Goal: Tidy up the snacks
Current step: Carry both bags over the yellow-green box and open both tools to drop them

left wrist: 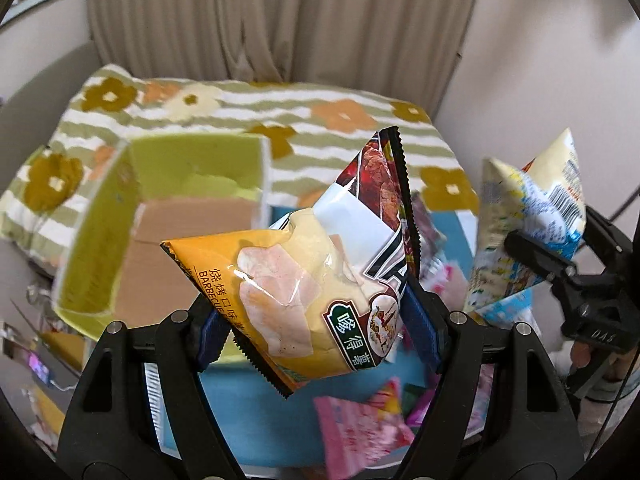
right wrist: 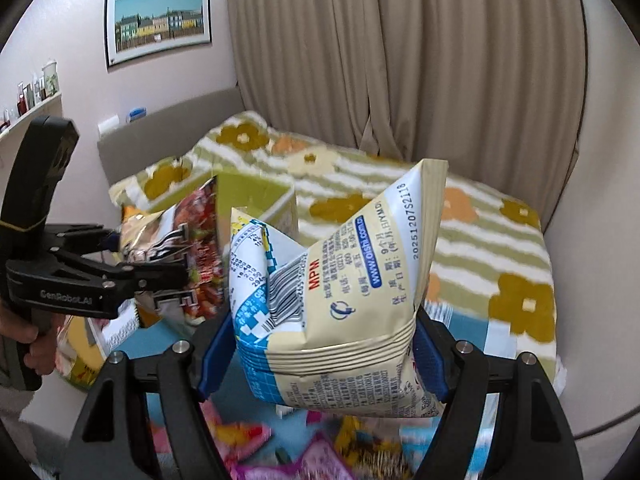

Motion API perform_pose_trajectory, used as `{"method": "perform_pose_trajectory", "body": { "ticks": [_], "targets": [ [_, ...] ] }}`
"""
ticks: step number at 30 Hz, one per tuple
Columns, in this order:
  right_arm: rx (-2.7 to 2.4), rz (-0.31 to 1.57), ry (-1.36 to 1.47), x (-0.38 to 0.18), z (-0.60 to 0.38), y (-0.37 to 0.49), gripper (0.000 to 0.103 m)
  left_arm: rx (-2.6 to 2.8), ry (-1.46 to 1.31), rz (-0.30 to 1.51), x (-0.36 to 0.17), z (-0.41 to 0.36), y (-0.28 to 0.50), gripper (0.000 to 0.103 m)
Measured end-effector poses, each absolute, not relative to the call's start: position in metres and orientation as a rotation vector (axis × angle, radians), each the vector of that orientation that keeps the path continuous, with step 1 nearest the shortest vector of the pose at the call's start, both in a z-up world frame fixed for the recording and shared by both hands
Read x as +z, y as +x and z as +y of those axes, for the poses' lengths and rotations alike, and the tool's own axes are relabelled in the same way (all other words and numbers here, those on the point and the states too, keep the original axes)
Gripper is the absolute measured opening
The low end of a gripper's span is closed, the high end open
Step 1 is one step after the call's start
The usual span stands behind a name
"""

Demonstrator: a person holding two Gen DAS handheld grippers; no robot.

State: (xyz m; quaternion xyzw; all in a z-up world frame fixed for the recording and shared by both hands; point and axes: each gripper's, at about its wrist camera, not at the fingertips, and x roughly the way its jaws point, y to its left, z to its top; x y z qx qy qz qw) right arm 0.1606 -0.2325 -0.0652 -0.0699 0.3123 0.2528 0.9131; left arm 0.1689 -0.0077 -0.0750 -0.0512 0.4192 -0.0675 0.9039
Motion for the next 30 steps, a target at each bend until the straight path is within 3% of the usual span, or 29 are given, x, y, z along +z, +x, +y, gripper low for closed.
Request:
{"method": "perform_pose_trajectory", "body": {
  "ticks": [4,13,25,27,28,30],
  "targets": [
    [0.537,0.593,-0.170,-0.049,-0.205,0.177,0.073,-0.097,-0.096,0.841,-0.064,0.032,0.185,0.072],
    [0.505,0.740,-0.085,-0.044,-0.131,0.243,0.073,-0.087,-0.096,0.867,-0.073,0.127,0.250,0.072],
    [0.368,0.907,-0.052,-0.089,-0.034,0.322,0.073,-0.137,-0.050,1.001,-0.148,0.207,0.352,0.073],
    [0.336,0.927,-0.060,-0.095,-0.023,0.329,0.073,-0.138,-0.024,1.023,-0.158,0.209,0.363,0.095],
    [0.326,0.934,-0.059,-0.097,-0.020,0.332,0.073,-0.133,-0.006,1.030,-0.161,0.210,0.366,0.100],
    [0.307,0.950,-0.050,-0.102,-0.016,0.336,0.073,-0.143,0.013,1.026,-0.165,0.212,0.369,0.103]
  ]
}}
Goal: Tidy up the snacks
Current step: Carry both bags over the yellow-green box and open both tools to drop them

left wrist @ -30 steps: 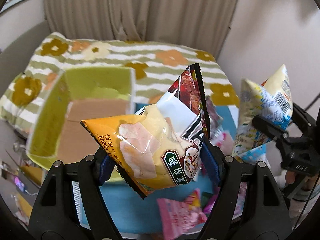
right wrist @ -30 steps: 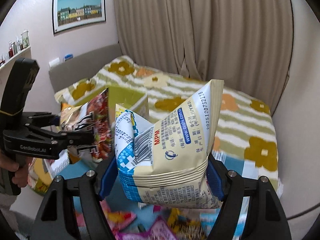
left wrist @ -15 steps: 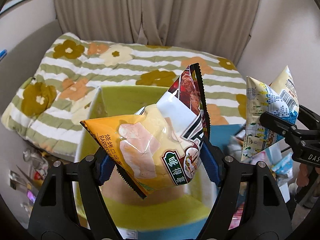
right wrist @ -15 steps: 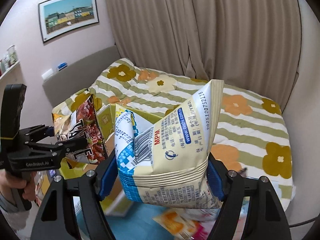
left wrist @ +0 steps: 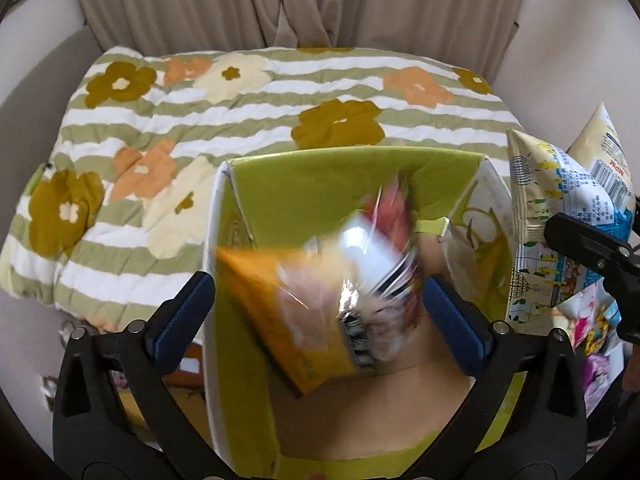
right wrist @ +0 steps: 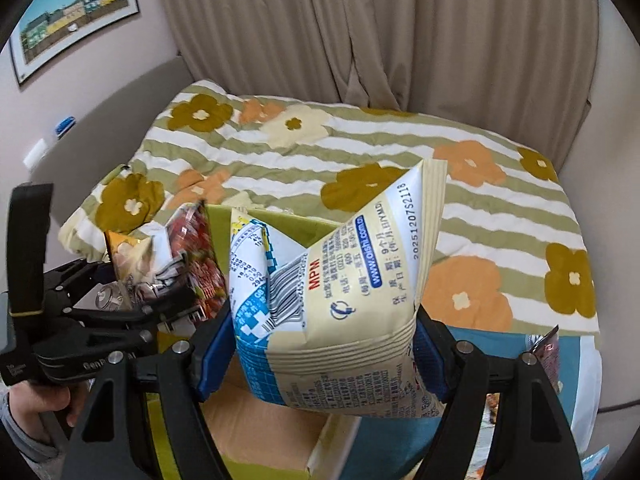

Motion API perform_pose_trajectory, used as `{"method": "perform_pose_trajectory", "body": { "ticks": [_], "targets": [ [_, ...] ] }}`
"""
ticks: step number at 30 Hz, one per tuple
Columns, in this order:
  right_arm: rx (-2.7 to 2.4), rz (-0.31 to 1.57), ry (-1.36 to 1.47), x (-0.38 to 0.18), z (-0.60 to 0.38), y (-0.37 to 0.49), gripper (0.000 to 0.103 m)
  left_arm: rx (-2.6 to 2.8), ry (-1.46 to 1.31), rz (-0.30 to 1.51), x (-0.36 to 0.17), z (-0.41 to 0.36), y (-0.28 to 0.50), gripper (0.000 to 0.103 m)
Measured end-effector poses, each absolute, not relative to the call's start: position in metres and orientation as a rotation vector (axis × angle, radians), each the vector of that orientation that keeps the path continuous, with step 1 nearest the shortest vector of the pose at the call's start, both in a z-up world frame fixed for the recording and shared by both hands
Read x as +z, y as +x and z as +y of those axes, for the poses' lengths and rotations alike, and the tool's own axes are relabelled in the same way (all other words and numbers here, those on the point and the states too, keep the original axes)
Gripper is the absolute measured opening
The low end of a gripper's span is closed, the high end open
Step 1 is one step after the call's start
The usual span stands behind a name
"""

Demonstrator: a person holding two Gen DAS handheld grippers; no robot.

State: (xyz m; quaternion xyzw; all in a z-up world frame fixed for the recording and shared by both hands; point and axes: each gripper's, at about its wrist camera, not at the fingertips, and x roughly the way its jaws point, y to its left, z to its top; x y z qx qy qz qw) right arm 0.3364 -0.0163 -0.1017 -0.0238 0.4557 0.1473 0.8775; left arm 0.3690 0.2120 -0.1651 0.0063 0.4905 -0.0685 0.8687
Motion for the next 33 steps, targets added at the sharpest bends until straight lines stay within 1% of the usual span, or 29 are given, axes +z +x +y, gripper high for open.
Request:
{"method": "perform_pose_trajectory", "body": {
  "ticks": [5,9,17,20,21,22,25,33],
  "targets": [
    [0.283,0.990,-0.035,-0.112,-0.010,0.344,0.075,-0.150,0.007,1.057,-0.172,0.223,0.361,0.103],
    [0.298,1.002,-0.019,-0.115,-0.005,0.347,0.075,-0.148,-0.048,1.058,-0.167,0.235,0.339,0.103],
    [0.371,1.009,-0.027,-0.119,0.015,0.361,0.075,-0.142,-0.053,1.048,-0.155,0.244,0.320,0.103],
    [0.404,1.022,-0.037,-0.127,0.025,0.369,0.083,-0.134,-0.056,1.044,-0.155,0.248,0.318,0.103],
    [0.411,1.015,-0.043,-0.129,0.027,0.371,0.090,-0.134,-0.061,1.046,-0.156,0.250,0.317,0.103],
    [0.416,1.005,-0.048,-0.131,0.030,0.372,0.102,-0.132,-0.064,1.049,-0.157,0.252,0.316,0.103],
    [0.410,0.964,-0.073,-0.131,0.031,0.368,0.103,-0.125,-0.066,1.059,-0.161,0.256,0.312,0.103],
    [0.385,0.992,-0.066,-0.127,0.025,0.353,0.103,-0.138,-0.089,1.038,-0.157,0.260,0.303,0.103]
  ]
}}
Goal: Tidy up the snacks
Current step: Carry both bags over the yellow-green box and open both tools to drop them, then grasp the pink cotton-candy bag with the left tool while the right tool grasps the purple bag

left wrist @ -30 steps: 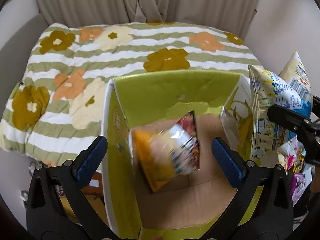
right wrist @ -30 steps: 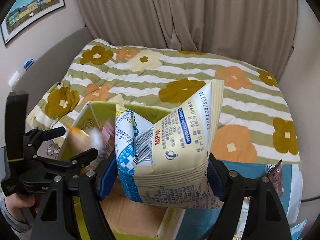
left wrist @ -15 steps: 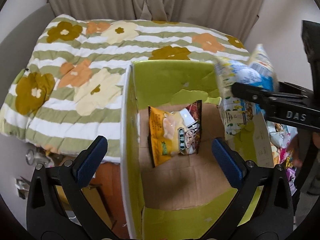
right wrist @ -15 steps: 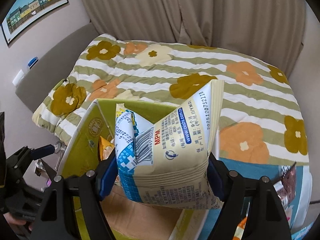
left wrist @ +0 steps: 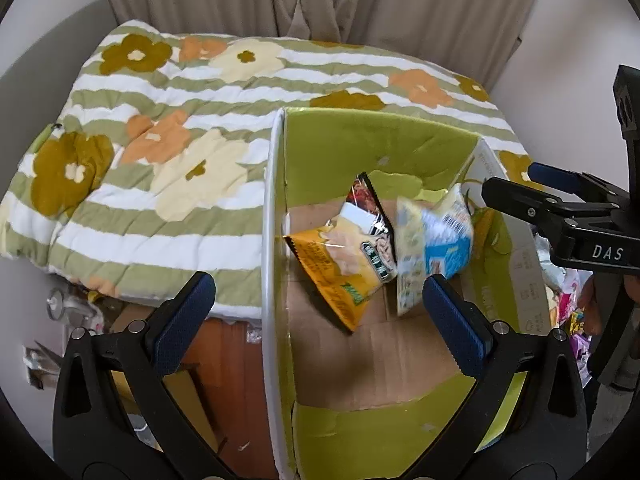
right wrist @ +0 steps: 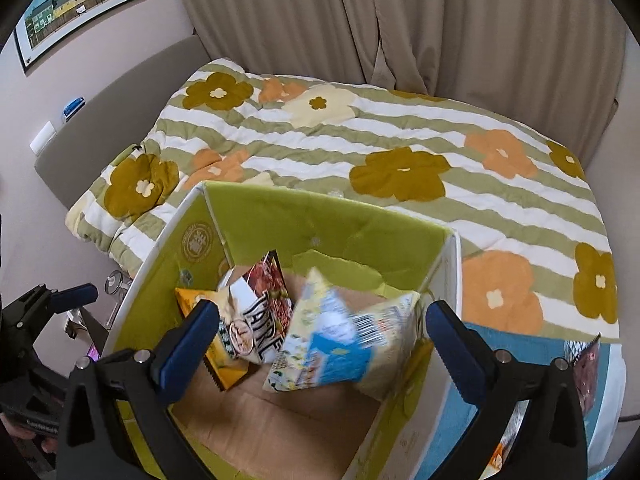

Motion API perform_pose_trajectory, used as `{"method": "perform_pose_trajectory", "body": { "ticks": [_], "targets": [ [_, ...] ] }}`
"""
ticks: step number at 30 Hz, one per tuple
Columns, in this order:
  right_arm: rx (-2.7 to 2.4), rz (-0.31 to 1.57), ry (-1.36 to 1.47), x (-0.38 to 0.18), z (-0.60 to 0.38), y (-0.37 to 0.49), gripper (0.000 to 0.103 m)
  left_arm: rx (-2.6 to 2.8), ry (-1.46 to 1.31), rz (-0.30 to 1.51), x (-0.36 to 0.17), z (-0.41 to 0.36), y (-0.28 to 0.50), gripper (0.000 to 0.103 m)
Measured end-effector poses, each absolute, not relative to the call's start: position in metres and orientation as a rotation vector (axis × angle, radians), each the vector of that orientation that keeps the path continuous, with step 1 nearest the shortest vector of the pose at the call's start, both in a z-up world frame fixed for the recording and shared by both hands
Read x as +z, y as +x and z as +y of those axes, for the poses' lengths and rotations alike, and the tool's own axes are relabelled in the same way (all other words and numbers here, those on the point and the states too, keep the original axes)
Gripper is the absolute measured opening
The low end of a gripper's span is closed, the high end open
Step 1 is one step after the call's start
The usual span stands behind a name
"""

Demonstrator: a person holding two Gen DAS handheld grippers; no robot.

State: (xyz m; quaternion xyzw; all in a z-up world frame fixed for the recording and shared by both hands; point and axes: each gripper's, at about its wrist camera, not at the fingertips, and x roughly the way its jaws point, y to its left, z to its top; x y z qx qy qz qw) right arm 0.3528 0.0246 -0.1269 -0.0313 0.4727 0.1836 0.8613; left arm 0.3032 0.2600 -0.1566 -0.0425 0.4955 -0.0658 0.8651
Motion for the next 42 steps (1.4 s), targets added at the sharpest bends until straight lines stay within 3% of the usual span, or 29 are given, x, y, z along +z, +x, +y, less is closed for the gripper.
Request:
{"method": "perform_pose_trajectory", "body": {
  "ticks": [22,32,42],
  "targets": [
    [0.309,0.782,-0.006,-0.028,-0.054,0.241,0.103,-0.132,-0.080,0.854,-0.072,0.198,0.203,0.103],
    [0.258,0.726,-0.020,-0.019,-0.160,0.157,0.103,-0.176,-0.107,0.869,-0.081,0.099,0.127,0.103],
    [0.202,0.767,0.031,-0.046,-0.248,0.097,0.103,-0.202,-0.144,0.942,-0.117,0.016,0.076,0.103]
  ]
}}
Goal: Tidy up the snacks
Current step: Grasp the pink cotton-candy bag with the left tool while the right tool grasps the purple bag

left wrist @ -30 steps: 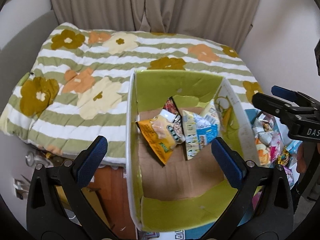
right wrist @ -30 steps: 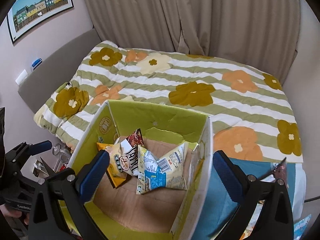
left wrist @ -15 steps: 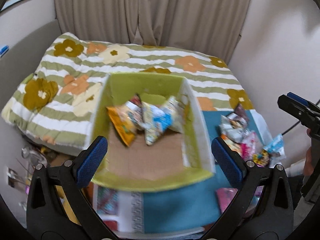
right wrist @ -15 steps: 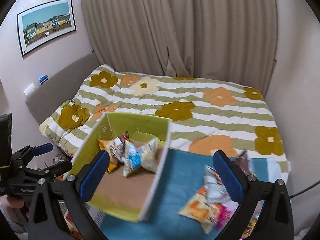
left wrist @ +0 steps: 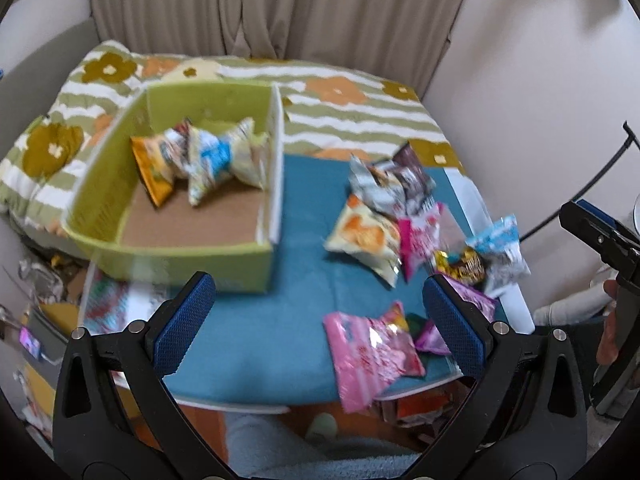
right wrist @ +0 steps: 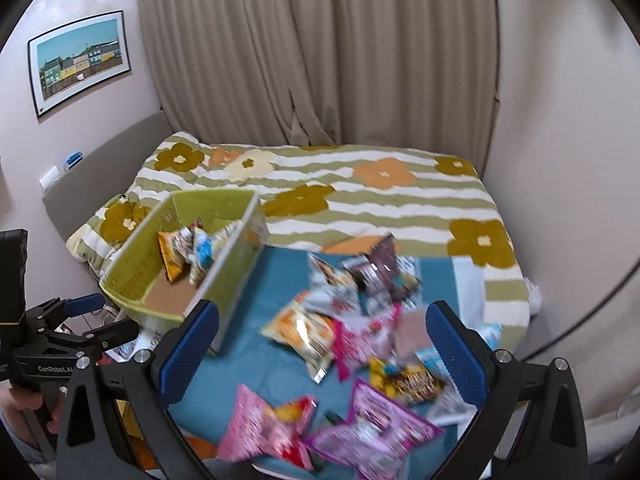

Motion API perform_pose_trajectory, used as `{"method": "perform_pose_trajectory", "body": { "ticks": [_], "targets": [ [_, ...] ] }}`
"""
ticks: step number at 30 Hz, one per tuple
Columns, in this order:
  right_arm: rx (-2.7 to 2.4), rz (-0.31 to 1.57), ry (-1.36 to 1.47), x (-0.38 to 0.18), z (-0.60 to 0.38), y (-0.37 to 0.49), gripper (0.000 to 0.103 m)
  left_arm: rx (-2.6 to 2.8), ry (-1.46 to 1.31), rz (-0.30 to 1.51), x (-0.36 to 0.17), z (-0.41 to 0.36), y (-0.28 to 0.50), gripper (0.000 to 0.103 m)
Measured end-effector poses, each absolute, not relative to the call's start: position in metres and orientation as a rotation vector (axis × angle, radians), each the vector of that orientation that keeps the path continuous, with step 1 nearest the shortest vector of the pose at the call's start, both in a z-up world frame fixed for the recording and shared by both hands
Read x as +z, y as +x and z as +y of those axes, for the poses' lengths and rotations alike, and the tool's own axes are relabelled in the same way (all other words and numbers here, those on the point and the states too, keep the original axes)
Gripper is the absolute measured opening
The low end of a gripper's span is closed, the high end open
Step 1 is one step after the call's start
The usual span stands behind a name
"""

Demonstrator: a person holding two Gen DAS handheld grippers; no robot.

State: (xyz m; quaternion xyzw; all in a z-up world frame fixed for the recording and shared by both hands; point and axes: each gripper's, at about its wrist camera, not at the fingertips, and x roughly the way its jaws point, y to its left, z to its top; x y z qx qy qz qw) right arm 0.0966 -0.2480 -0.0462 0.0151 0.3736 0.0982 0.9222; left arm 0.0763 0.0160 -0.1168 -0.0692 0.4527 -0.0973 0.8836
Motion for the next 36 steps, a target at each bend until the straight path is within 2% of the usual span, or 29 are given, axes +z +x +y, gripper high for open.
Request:
{"method": "perform_pose_trajectory", "body": {
  "ticks": [19,29,34,36],
  "targets": [
    [0.089,1.005,0.275,-0.181,-0.314,0.057,0.103,-0.296,-0.210,1.270,-0.256,-0.060,0.088,0.103],
    [0.023,1.057,0.409,-0.229,-0.318,0.066,0.103,-0.333,-0.194,1.357,-0.296,-0.071,0.097,0.102],
    [0.023,1.083,0.463,-0.242,-0.325,0.068,0.103,-0.364,-0.185,1.372,-0.301,-0.073,0.098,0.088],
    [0.022,1.089,0.479,-0.246,-0.326,0.068,0.103,-0.378,-0.181,1.370,-0.301,-0.076,0.099,0.078]
  ]
}}
